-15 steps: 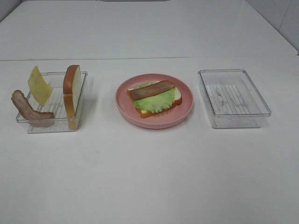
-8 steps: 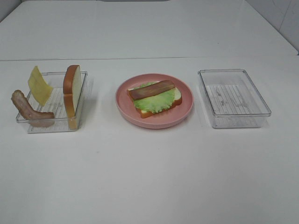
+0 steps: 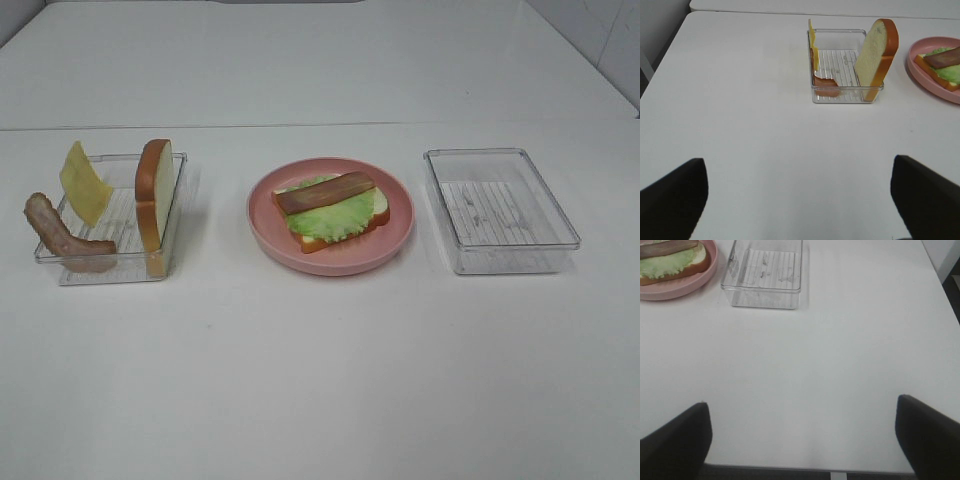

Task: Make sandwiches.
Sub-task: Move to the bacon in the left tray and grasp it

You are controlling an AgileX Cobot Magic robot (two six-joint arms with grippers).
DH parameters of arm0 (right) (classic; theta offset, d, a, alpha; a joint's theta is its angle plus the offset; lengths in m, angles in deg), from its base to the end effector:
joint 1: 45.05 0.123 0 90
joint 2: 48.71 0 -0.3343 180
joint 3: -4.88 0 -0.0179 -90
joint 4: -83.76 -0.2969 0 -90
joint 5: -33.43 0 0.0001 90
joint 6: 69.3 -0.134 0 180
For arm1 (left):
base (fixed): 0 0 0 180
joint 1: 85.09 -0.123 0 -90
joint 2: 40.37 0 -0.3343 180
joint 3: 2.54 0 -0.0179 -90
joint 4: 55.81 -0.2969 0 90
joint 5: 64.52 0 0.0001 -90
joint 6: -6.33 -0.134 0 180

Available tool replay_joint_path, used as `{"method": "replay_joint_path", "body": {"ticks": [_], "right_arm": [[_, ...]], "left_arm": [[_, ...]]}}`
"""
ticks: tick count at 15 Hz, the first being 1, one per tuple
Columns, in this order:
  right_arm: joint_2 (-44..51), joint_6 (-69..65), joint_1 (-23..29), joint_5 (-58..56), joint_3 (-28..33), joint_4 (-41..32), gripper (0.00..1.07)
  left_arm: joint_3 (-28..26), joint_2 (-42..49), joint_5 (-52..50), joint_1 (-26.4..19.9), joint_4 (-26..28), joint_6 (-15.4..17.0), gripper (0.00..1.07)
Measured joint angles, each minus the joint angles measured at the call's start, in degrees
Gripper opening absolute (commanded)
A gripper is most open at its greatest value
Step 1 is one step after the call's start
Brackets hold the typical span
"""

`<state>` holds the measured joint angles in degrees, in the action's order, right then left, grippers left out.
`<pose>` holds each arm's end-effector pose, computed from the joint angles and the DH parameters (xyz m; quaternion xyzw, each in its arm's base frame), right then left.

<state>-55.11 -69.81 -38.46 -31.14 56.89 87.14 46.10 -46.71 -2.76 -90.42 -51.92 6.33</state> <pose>0.0242 -0.0044 0.2582 -0.0450 0.8772 0.0001 0.4780 0.0207 -0.0061 0.2848 -0.0376 0.8501 -0.0095 0.5251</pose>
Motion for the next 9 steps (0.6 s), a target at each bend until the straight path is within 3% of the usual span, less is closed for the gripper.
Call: {"method": "replay_joint_path", "body": {"ticks": [9], "right_arm": [[0.0, 0.0, 0.0, 0.8, 0.23, -0.52, 0.97]], "left_arm": [[0.0, 0.0, 0.0, 0.0, 0.0, 0.0, 0.91]]}}
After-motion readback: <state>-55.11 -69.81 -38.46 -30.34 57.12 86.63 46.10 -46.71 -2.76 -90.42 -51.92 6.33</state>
